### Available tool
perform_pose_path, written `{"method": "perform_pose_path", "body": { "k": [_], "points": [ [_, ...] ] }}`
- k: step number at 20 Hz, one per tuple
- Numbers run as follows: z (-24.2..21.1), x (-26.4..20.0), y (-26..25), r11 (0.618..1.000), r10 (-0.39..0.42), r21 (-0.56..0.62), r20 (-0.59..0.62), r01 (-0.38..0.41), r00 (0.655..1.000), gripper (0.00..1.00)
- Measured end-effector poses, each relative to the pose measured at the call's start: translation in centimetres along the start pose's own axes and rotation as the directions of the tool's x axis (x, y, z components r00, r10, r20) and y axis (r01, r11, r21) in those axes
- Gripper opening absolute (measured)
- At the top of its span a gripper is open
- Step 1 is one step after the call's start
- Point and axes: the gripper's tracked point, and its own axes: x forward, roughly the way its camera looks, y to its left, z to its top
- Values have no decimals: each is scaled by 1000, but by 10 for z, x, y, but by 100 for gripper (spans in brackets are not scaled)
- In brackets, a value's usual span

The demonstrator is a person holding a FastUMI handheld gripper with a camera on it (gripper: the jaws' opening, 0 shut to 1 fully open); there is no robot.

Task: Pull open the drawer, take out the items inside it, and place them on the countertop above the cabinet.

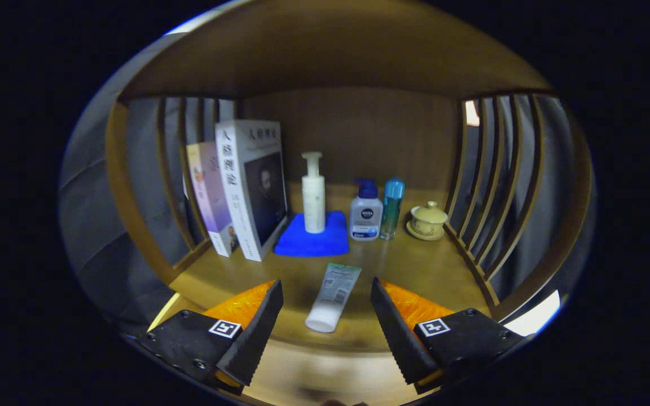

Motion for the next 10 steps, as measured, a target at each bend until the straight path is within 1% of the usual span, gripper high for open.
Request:
{"method": "perform_pose_path", "body": {
  "k": [3,6,8,10],
  "points": [
    [6,-35,9,1000,-2,1,122,2,992,98],
    [0,-66,11,999,-40,1,204,41,978,98],
    [-1,-88,13,998,-60,14,282,59,958,98],
    [-4,-107,10,995,-93,14,349,94,933,98]
  ]
}}
